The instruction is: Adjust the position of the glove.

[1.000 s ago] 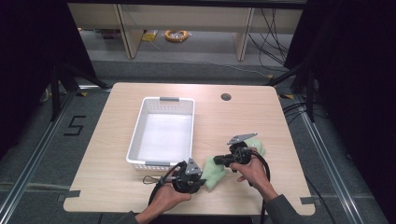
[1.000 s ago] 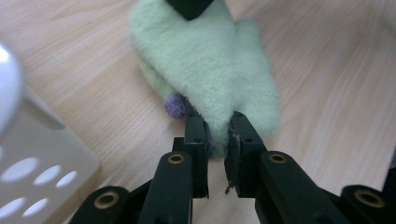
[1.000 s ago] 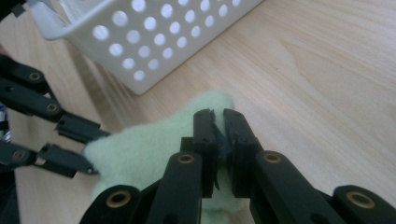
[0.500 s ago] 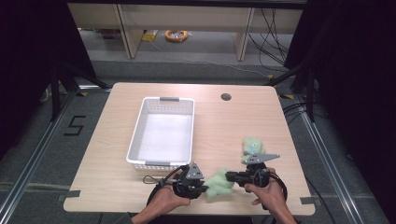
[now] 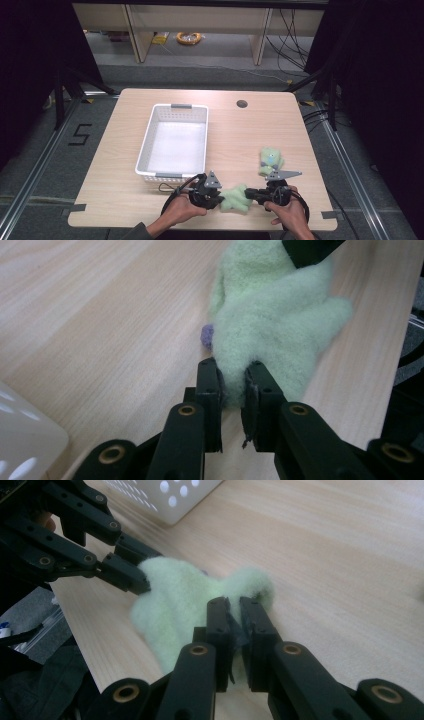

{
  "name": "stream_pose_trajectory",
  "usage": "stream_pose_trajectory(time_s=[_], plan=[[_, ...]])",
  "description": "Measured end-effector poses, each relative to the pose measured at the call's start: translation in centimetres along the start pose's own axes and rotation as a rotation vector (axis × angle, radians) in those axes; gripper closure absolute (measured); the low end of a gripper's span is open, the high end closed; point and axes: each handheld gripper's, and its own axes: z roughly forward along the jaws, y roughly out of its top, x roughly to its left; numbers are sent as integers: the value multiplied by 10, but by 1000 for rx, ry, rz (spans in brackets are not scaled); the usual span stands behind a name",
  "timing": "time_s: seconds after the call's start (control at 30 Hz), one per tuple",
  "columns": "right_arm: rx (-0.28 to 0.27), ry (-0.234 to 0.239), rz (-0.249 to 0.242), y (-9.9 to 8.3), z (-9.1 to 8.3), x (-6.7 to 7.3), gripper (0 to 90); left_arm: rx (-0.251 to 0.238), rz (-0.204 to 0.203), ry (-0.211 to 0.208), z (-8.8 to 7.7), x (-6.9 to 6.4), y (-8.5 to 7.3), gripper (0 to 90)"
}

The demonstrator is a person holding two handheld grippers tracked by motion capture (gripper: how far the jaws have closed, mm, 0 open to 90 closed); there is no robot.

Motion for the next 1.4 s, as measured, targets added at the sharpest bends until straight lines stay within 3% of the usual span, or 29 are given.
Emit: stream_pose_trajectory(time_s=[0.07,0.13,0.17,0.23,0.27,0.3,0.33,0.37,0.4,0.43,0.47,0.57,0.6,0.63,0.67,0.77,0.8,0.83,0.93,0.97,1.0,1.03,1.1,1.13,1.23,1.3,1.33,1.4], plan=[[-4,-8,-35,-2,3,-3,836,5,-7,-1,0,-1,0,782],[5,-6,-4,-3,3,-2,822,9,11,10,-1,-1,0,781],[5,-3,-15,-3,3,-3,815,9,19,16,-2,-1,1,780],[16,-18,-26,-4,2,-3,801,8,3,13,-1,0,0,777],[18,-26,0,-6,2,0,789,2,-15,6,0,1,-1,775],[29,-22,-30,-6,2,-2,779,8,0,18,-1,3,0,774],[25,-45,-27,-7,1,-1,763,-16,-39,10,2,2,-1,771],[31,-38,-25,-7,1,-2,744,-30,-46,26,2,2,-1,766],[35,-47,-27,-8,1,-2,731,-26,-44,28,2,2,-1,763],[45,-25,-19,-8,2,-2,723,-28,-46,28,1,2,-1,757],[30,-42,-13,-10,2,-1,712,5,-9,27,-1,4,-1,743],[29,-61,-27,-9,2,-2,669,-31,-58,24,0,2,-3,699],[32,-60,-21,-9,2,-2,640,-26,-55,29,-2,2,-3,695],[32,-58,-18,-9,2,-2,627,-39,-78,33,-4,1,-3,689],[36,-63,-17,-9,2,-1,608,-32,-61,38,-8,3,-3,674],[24,-81,-8,-8,2,0,529,-71,-105,38,-17,2,-2,622],[27,-62,-12,-7,2,-1,528,-73,-96,41,-21,1,-3,616],[28,-75,-16,-6,0,0,519,-85,-108,42,-23,-1,-4,605],[-14,-66,-19,-4,-5,-1,462,-82,-83,38,-30,-3,-7,564],[-15,-83,1,-4,-7,0,449,-96,-120,34,-31,-5,-10,543],[-35,-99,-23,-2,-10,-4,442,-91,-117,32,-33,-5,-12,505],[-34,-105,18,-2,-13,-3,439,-96,-140,28,-34,-5,-15,477],[-73,-130,-11,1,-18,-13,421,-105,-159,24,-38,-6,-19,437],[-83,-149,-6,1,-22,-16,416,-103,-145,21,-40,-5,-22,429],[-90,-188,1,5,-29,-23,404,-105,-174,25,-43,-7,-27,419],[-93,-210,-29,7,-31,-31,395,-112,-187,27,-43,-7,-30,386],[-92,-219,-5,8,-32,-29,398,-106,-184,25,-44,-6,-31,369],[-78,-243,-43,10,-35,-31,398,-100,-194,25,-43,-7,-33,348]])
